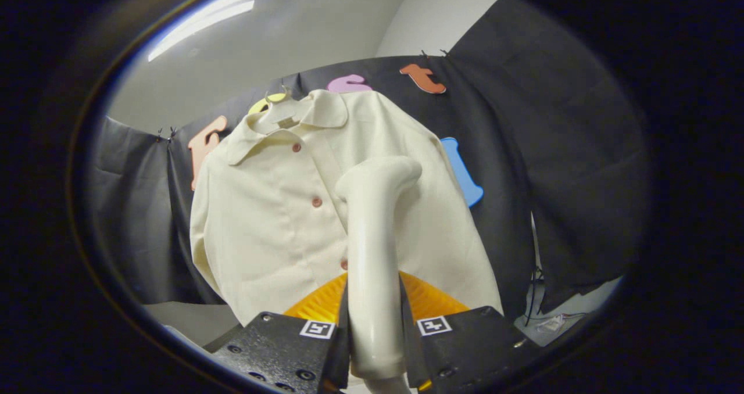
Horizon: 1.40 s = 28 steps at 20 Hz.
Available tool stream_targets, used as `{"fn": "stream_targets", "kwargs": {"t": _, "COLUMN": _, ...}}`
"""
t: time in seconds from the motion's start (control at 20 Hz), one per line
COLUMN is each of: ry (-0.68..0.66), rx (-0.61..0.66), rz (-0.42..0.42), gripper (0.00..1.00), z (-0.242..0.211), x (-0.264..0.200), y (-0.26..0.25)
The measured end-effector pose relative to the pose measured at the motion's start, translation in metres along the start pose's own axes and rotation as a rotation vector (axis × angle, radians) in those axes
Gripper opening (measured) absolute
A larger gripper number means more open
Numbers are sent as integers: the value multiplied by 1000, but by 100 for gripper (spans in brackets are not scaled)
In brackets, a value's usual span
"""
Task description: Iron the clothes twice with a garment steamer, once on the left side and once on the right side.
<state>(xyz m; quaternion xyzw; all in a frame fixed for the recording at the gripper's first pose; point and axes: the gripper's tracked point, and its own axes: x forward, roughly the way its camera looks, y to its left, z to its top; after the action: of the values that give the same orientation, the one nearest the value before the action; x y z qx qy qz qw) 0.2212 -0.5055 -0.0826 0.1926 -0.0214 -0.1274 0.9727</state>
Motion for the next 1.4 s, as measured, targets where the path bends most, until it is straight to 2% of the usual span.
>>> {"fn": "stream_targets", "kwargs": {"t": 0.3, "ry": 82, "rx": 28, "rz": -44, "gripper": 37, "z": -58, "x": -27, "y": -26}}
{"fn": "stream_targets", "kwargs": {"t": 0.55, "ry": 158, "rx": 102, "rz": -97, "gripper": 37, "z": -103, "x": -53, "y": -45}}
{"fn": "stream_targets", "kwargs": {"t": 0.8, "ry": 203, "rx": 116, "rz": -134, "gripper": 37, "z": -123, "x": -92, "y": -47}}
{"fn": "stream_targets", "kwargs": {"t": 1.0, "ry": 198, "rx": 121, "rz": -95, "gripper": 37, "z": -118, "x": -128, "y": -9}}
{"fn": "stream_targets", "kwargs": {"t": 1.4, "ry": 128, "rx": 5, "rz": 73, "gripper": 37, "z": -74, "x": -195, "y": 138}}
